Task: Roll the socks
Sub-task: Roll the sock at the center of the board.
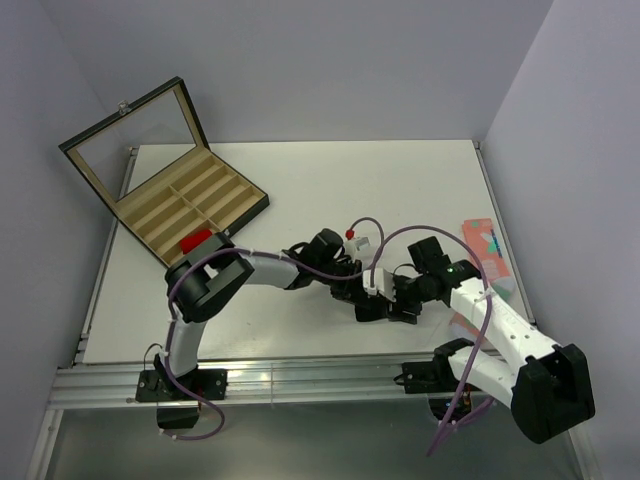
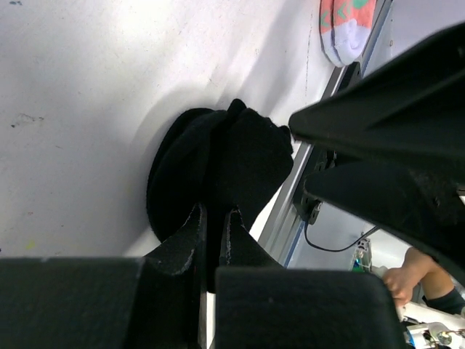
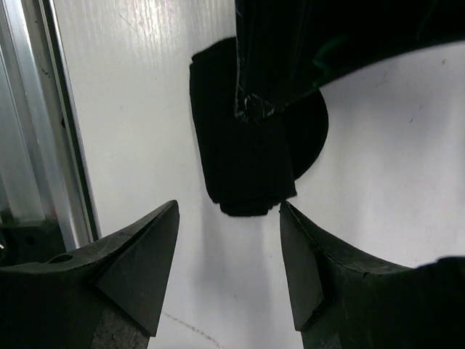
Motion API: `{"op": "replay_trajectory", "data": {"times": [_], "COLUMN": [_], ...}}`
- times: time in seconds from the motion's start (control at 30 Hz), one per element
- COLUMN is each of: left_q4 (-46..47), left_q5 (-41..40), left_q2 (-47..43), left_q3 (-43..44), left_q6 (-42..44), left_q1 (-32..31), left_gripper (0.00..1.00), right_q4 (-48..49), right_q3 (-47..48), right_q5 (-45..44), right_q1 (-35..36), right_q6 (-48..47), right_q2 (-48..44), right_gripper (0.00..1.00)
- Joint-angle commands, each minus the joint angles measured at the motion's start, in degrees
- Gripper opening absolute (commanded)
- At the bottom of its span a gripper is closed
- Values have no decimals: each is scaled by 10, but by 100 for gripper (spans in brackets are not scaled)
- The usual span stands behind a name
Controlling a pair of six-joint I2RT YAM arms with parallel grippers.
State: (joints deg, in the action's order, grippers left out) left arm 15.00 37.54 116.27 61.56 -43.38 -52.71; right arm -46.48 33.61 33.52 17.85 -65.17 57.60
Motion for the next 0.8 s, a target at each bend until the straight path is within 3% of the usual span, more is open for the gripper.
{"op": "replay_trajectory", "data": {"times": [0.0, 0.77], "left_q4": [-128, -143], "left_q5": [-35, 7], "left_q2": [49, 83], "left_q3": [-18, 16], "left_q6": [29, 39], "left_q1": [-3, 15], "left_gripper": [0, 0], "right_q4": [48, 87], "right_q3": [-6, -22], "right_q5": [-13, -85], "right_q1": [23, 97], "right_q6": [16, 28], "right_q2": [-15, 37], "right_gripper": [65, 64]}}
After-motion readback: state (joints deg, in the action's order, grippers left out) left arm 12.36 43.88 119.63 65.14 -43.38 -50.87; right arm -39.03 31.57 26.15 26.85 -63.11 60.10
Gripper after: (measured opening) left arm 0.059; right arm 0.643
